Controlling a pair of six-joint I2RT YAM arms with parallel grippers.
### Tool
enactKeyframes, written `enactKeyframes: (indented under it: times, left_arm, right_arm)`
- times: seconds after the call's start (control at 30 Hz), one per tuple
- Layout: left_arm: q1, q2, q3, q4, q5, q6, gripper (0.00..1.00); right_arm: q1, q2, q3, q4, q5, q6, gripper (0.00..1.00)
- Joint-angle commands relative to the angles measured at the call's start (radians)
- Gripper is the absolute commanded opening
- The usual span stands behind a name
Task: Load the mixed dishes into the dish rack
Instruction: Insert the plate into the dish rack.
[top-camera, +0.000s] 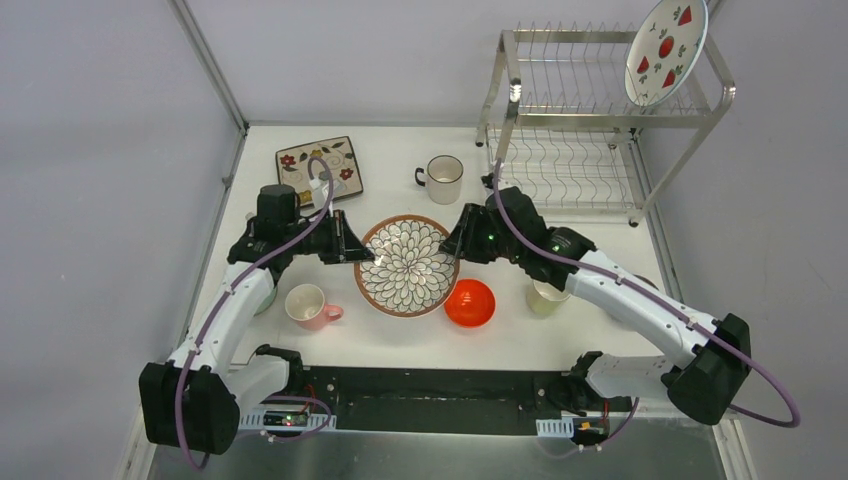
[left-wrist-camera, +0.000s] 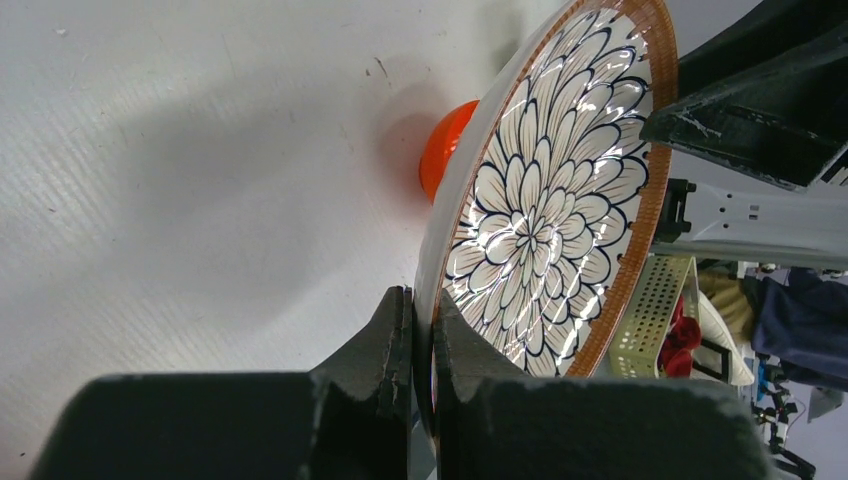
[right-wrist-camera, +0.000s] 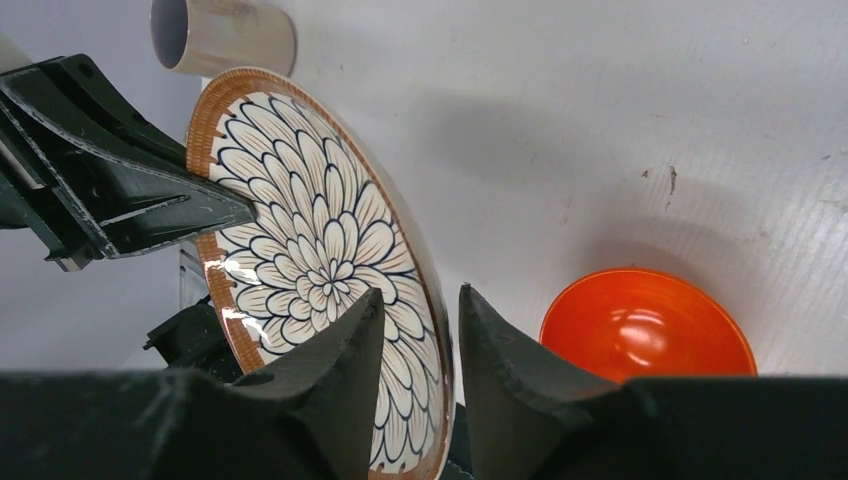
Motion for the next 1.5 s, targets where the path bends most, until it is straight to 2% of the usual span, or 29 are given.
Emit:
enactKeyframes:
  times: [0.0,0.07,0.2,0.47,0.53,0.7,0.73,0.77,0.83,0.93,1.07,1.17,1.2,1.27,1.3,1.47]
  left_arm:
    - [-0.007,-0.002,0.069,0.097,0.093,0.005,0.00]
    - [-0.008,0.012,0.065,0.115,0.096,-0.005,0.00]
    - [-0.019,0.039,0.061,0.151,0.115,-0.032,0.00]
    - [-0.041,0.039,0.066,0.188,0.114,-0.042,0.00]
    - [-0.042,0.042,0.070,0.191,0.118,-0.045,0.00]
    - [-0.042,0.042,0.063,0.193,0.107,-0.043,0.00]
    - [-0.042,0.040,0.062,0.191,0.103,-0.043,0.00]
    - [-0.042,0.040,0.060,0.189,0.100,-0.043,0.04]
    - [-0.042,0.031,0.054,0.188,0.089,-0.043,0.18]
    - [-0.042,0.003,0.050,0.181,0.061,-0.037,0.44]
    - [-0.042,-0.023,0.066,0.145,0.045,-0.014,0.59]
    - [-0.042,-0.037,0.080,0.108,0.031,0.007,0.66]
    - [-0.042,-0.041,0.080,0.102,0.030,0.009,0.73]
    - [-0.042,-0.045,0.076,0.100,0.035,0.009,0.95]
    - [-0.042,-0.048,0.075,0.100,0.040,0.010,0.99]
    - [-0.042,-0.057,0.068,0.093,0.046,0.014,0.99]
  right_arm:
    - [-0.026,-0.041,0.013,0.020,-0.010,0.000,0.33]
    - [-0.050,-0.050,0.001,0.022,-0.029,0.005,0.33]
    - [-0.067,-0.039,-0.004,0.008,-0.047,-0.001,0.39]
    - [-0.068,0.045,0.009,0.009,-0.152,-0.020,0.42]
    - [-0.069,0.054,0.017,0.010,-0.158,-0.032,0.34]
    - [-0.071,0.042,0.049,0.004,-0.156,-0.059,0.00]
    - [-0.072,0.037,0.054,0.002,-0.155,-0.062,0.00]
    - [-0.075,0.030,0.060,0.002,-0.155,-0.064,0.00]
    - [-0.081,0.017,0.073,-0.010,-0.152,-0.064,0.00]
    - [-0.091,-0.009,0.097,-0.045,-0.123,-0.052,0.00]
    - [-0.100,-0.052,0.140,-0.101,-0.073,-0.058,0.00]
    - [-0.109,-0.081,0.186,-0.147,-0.040,-0.069,0.00]
    - [-0.112,-0.089,0.201,-0.162,-0.028,-0.072,0.00]
    - [-0.121,-0.098,0.239,-0.195,-0.008,-0.080,0.00]
    - [-0.123,-0.099,0.260,-0.208,0.001,-0.088,0.00]
    - [-0.134,-0.097,0.365,-0.243,0.057,-0.116,0.00]
